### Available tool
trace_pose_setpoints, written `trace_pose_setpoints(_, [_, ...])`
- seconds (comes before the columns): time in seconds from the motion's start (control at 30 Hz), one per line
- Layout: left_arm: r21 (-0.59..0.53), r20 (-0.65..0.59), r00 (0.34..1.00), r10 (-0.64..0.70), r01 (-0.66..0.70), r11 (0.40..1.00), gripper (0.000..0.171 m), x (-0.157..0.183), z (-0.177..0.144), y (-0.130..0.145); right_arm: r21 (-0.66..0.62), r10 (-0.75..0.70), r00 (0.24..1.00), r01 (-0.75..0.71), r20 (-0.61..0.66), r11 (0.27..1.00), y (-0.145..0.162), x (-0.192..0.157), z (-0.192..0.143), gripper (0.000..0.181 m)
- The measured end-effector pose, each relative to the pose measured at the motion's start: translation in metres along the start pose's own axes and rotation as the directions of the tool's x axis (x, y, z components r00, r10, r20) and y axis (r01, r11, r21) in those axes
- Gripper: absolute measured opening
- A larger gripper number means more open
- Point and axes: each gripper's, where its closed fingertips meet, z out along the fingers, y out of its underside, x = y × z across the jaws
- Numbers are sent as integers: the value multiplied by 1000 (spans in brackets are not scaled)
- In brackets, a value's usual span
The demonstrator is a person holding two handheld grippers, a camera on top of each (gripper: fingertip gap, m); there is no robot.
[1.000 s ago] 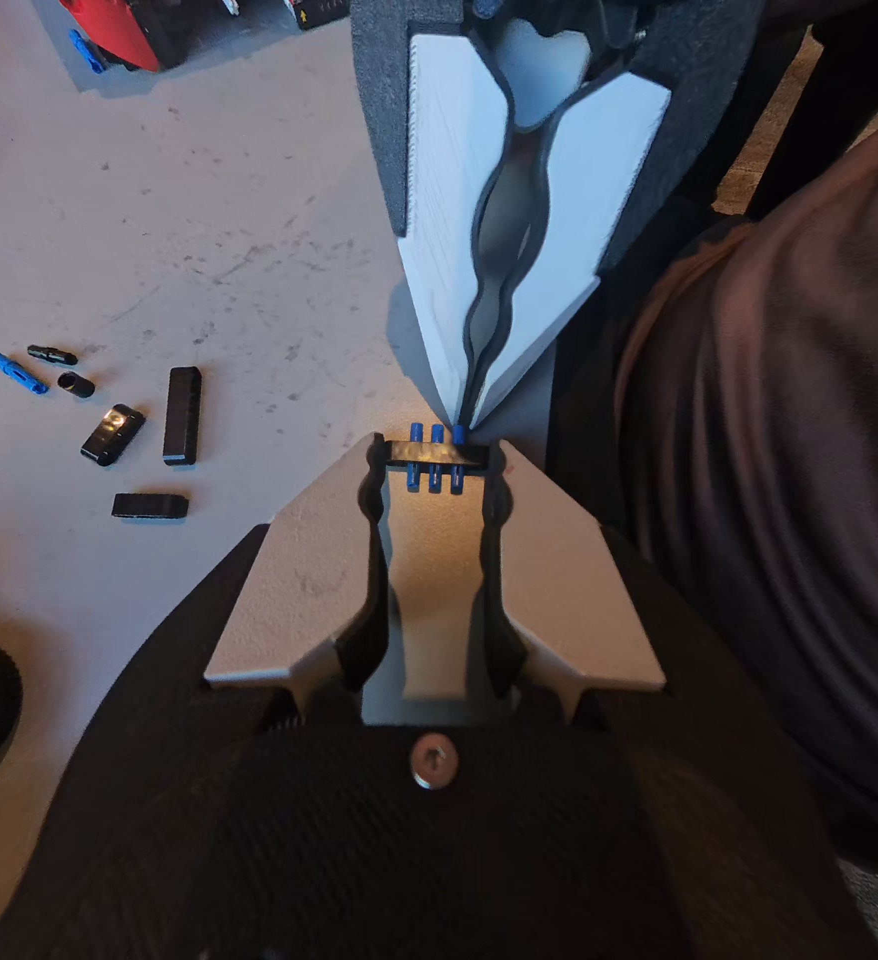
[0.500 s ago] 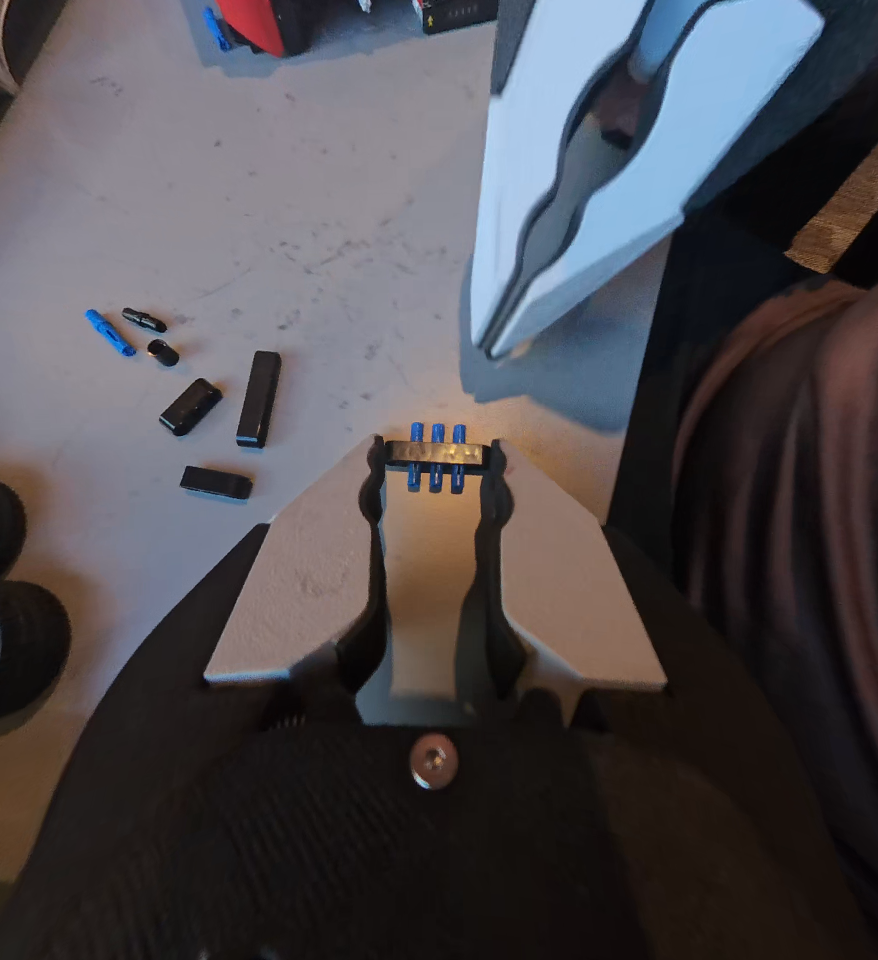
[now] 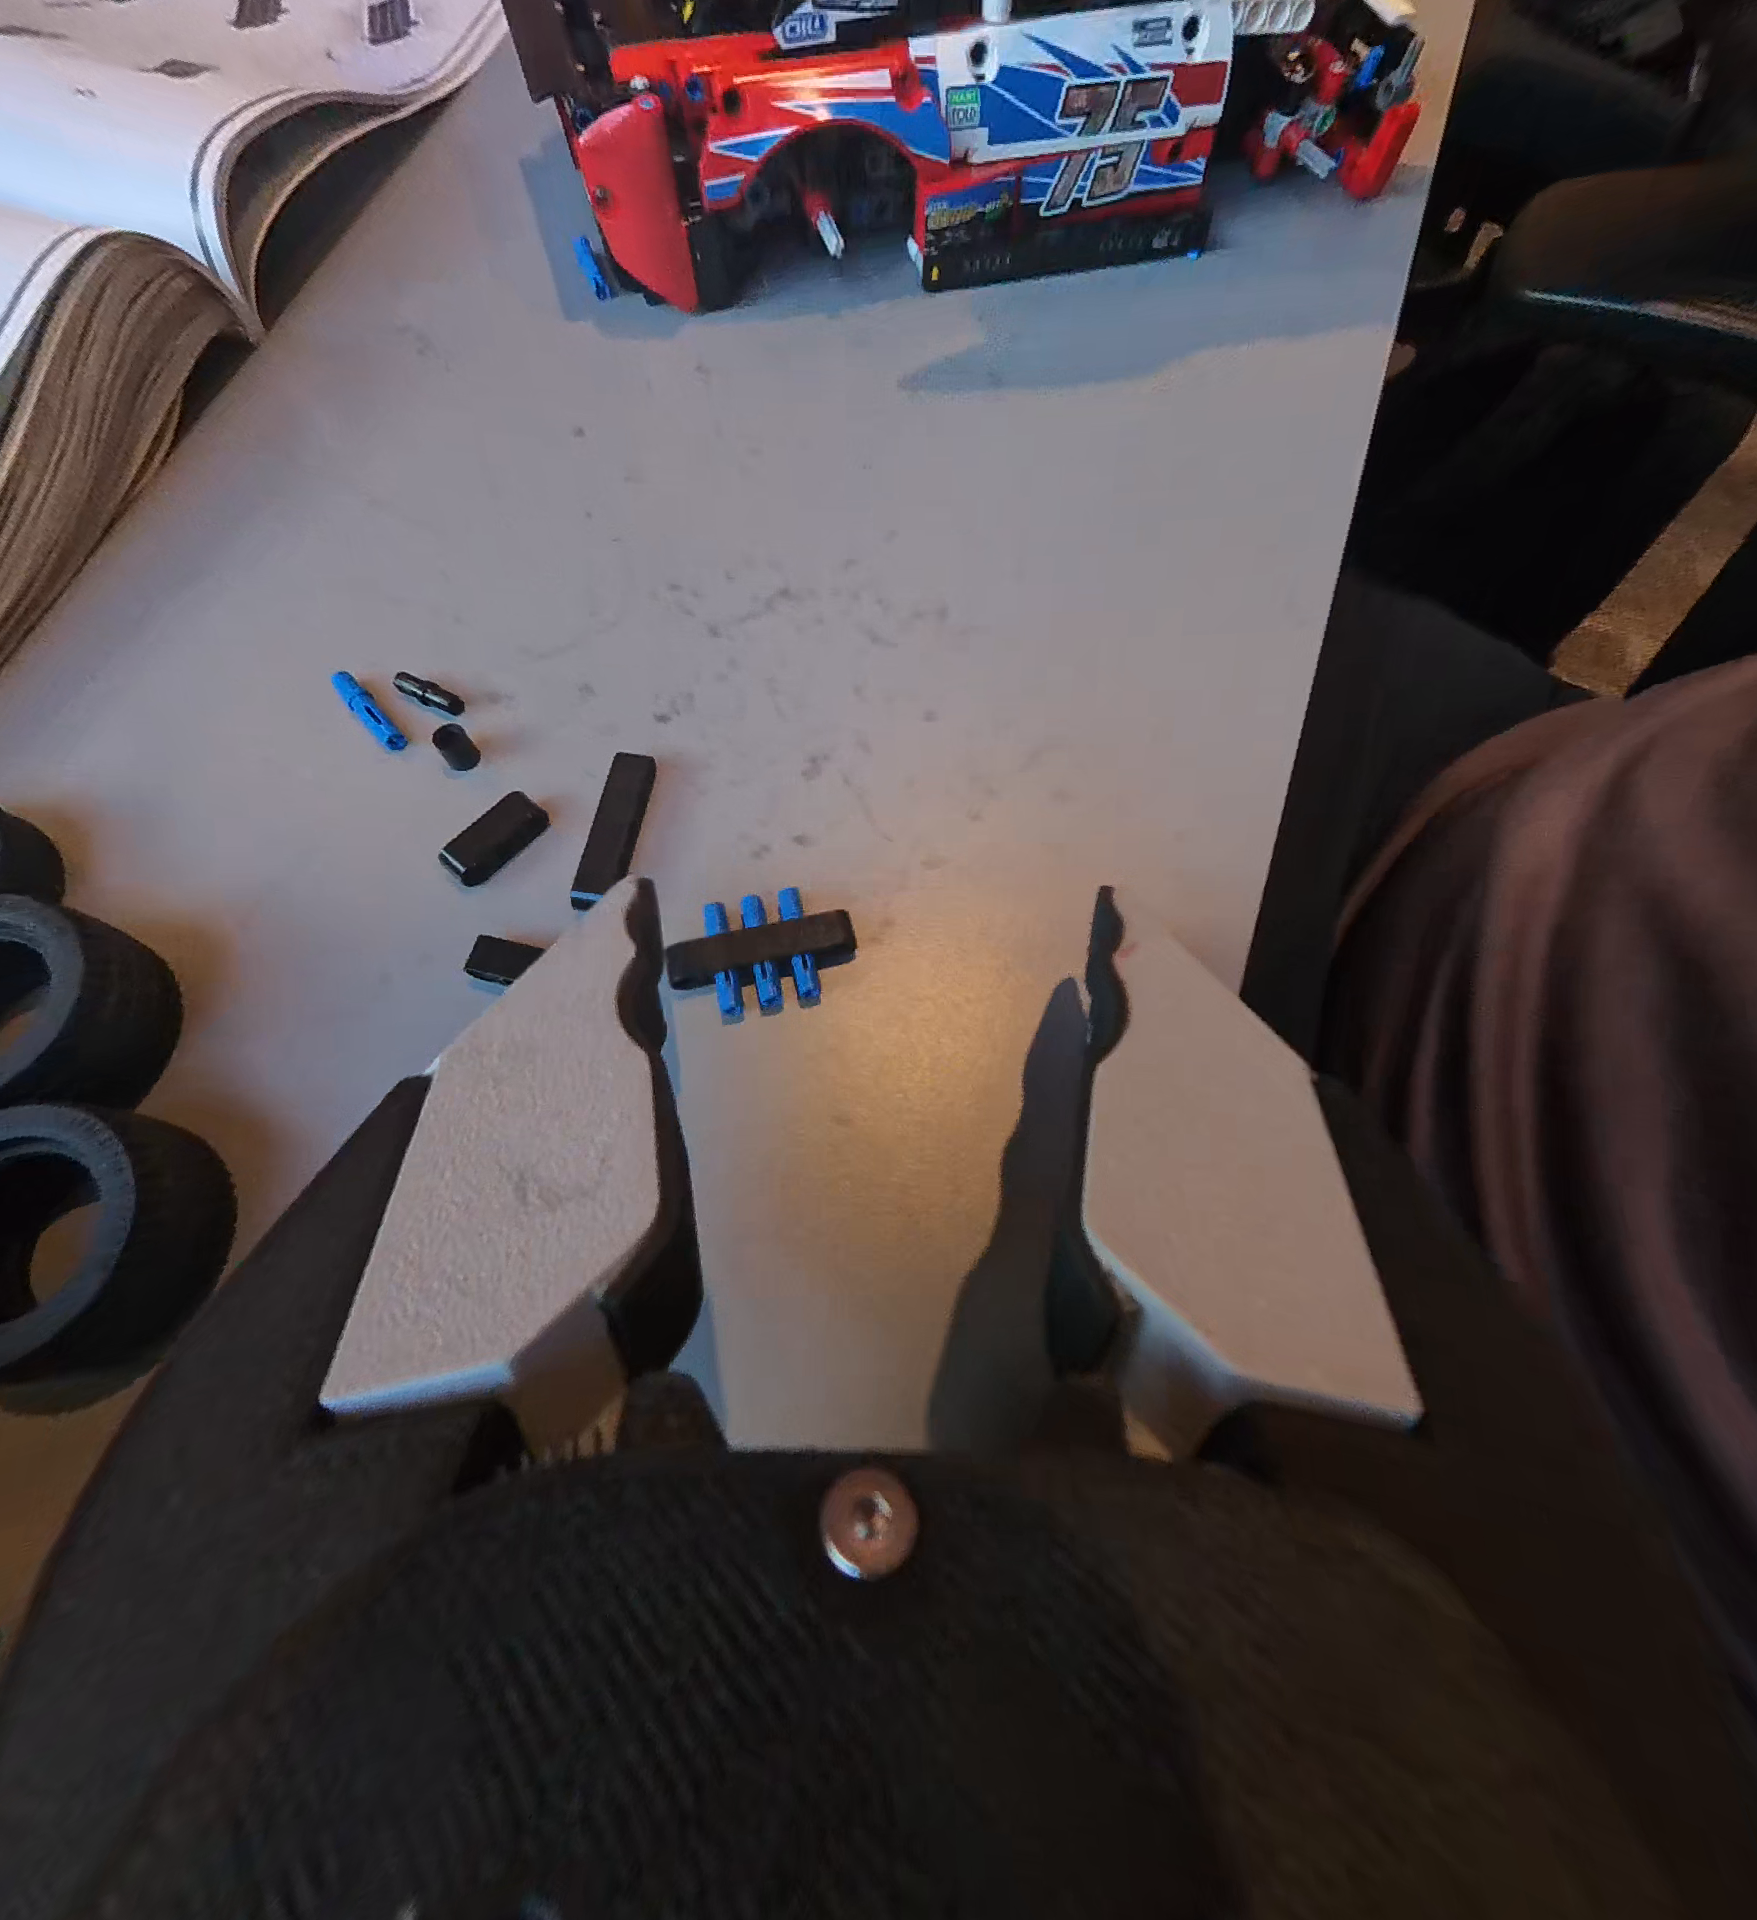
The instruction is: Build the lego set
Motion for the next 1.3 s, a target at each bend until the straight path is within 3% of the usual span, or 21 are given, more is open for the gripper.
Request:
trace_pose_setpoints(0.1, [-12, -3, 1000, 7, -7, 1000, 82, 1, 1, 1, -115, -25, 1000, 27, 13, 993, -7, 14, 21, 91])
trace_pose_setpoints(0.2, [-16, -8, 1000, 22, -22, 1000, 80, 3, 2, 2, -202, -162, 984, 174, 71, 964, -24, 7, 53, 85])
trace_pose_setpoints(0.3, [-12, -43, 999, 12, -12, 1000, 77, 6, 1, 2, -303, -315, 918, 379, 239, 874, -25, -14, 85, 38])
trace_pose_setpoints(0.43, [19, -99, 995, -19, 21, 1000, 74, 9, -3, -2, -446, -378, 870, 487, 316, 751, -20, -16, 115, 24])
trace_pose_setpoints(0.57, [98, -89, 995, -42, 51, 994, 60, 4, -11, -11, -592, -464, 807, 585, 364, 554, -3, -7, 114, 2])
trace_pose_setpoints(0.63, [122, -87, 996, -34, 44, 992, 58, 5, -14, -13, -649, -514, 777, 608, 364, 458, 6, 2, 109, 0])
trace_pose_setpoints(0.73, [120, -68, 998, -2, 10, 993, 58, 7, -14, -13, -684, -544, 759, 610, 358, 400, 11, 8, 101, 0])
trace_pose_setpoints(0.87, [63, -14, 997, 74, -73, 995, 61, 10, -7, -6, -761, -613, 736, 564, 287, 320, 18, 47, 90, 0])
trace_pose_setpoints(0.9, [50, 2, 996, 92, -92, 994, 62, 10, -6, -4, -762, -604, 752, 546, 263, 347, 17, 54, 89, 0])
trace_pose_setpoints(0.97, [30, 31, 993, 118, -119, 992, 64, 9, -4, -2, -703, -562, 789, 545, 247, 456, 8, 48, 95, 19])
trace_pose_setpoints(1.03, [18, 43, 991, 123, -124, 992, 65, 8, -3, -1, -598, -562, 768, 616, 308, 513, -2, 28, 100, 23])
trace_pose_setpoints(1.1, [7, 43, 992, 117, -117, 993, 65, 7, -1, 0, -550, -623, 689, 703, 370, 451, -1, 20, 103, 23])
trace_pose_setpoints(1.27, [-19, 53, 991, 123, -122, 992, 63, 6, 1, 3, -548, -666, 527, 811, 527, 208, 31, 18, 114, 23])
trace_pose_setpoints(1.3, [-20, 56, 991, 125, -124, 992, 62, 6, 2, 3, -541, -660, 509, 821, 552, 182, 34, 17, 116, 14])
